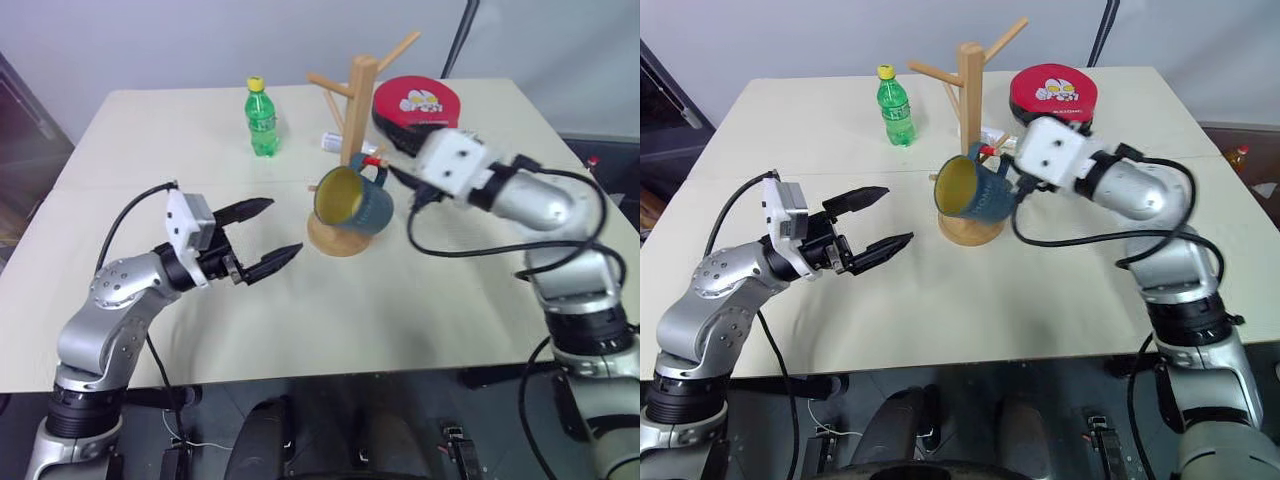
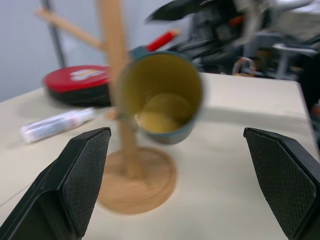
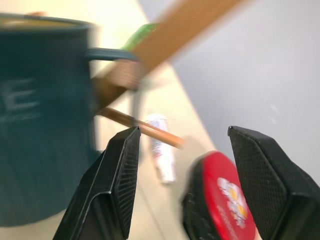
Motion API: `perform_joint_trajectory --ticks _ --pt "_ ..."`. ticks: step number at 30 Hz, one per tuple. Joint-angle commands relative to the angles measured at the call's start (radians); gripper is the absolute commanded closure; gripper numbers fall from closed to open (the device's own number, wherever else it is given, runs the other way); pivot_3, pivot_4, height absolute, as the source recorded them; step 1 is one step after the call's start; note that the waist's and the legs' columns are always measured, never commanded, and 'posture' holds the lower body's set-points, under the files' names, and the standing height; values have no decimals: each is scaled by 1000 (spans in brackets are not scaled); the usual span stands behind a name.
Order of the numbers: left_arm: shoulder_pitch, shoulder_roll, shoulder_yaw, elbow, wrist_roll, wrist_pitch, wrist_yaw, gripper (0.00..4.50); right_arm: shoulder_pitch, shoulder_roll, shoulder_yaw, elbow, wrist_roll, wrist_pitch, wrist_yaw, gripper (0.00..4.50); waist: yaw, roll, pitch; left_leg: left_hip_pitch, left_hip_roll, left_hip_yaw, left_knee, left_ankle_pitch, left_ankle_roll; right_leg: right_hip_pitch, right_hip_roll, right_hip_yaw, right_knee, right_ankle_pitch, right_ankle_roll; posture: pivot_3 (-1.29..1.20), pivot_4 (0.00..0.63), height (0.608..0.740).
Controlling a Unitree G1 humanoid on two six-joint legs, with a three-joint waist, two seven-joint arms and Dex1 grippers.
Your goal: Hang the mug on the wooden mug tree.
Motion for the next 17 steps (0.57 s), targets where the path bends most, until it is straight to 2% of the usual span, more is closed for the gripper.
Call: perform_joint_trajectory --ticks 1,7,12,17 --pt "30 -45 78 56 17 -38 92 0 109 58 -188 -45 177 52 -17 1501 -1 -1 0 0 0 -1 0 0 0 1 0 0 0 0 0 0 150 740" --pt "90 -117 127 240 176 -153 258 0 330 252 -328 62 299 -29 -137 1501 -6 -1 0 2 0 0 0 0 1 2 0 0 0 1 1 0 150 740" --pt "129 -153 147 276 214 -194 321 0 443 336 -311 148 289 -146 -178 1501 -5 0 0 3 0 1 0 0 0 2 0 0 1 1 1 0 150 740" --pt "157 -171 149 283 224 -199 355 0 470 357 -283 219 293 -216 -179 1501 -6 0 0 3 0 1 0 -1 0 2 -1 0 1 1 1 0 150 740"
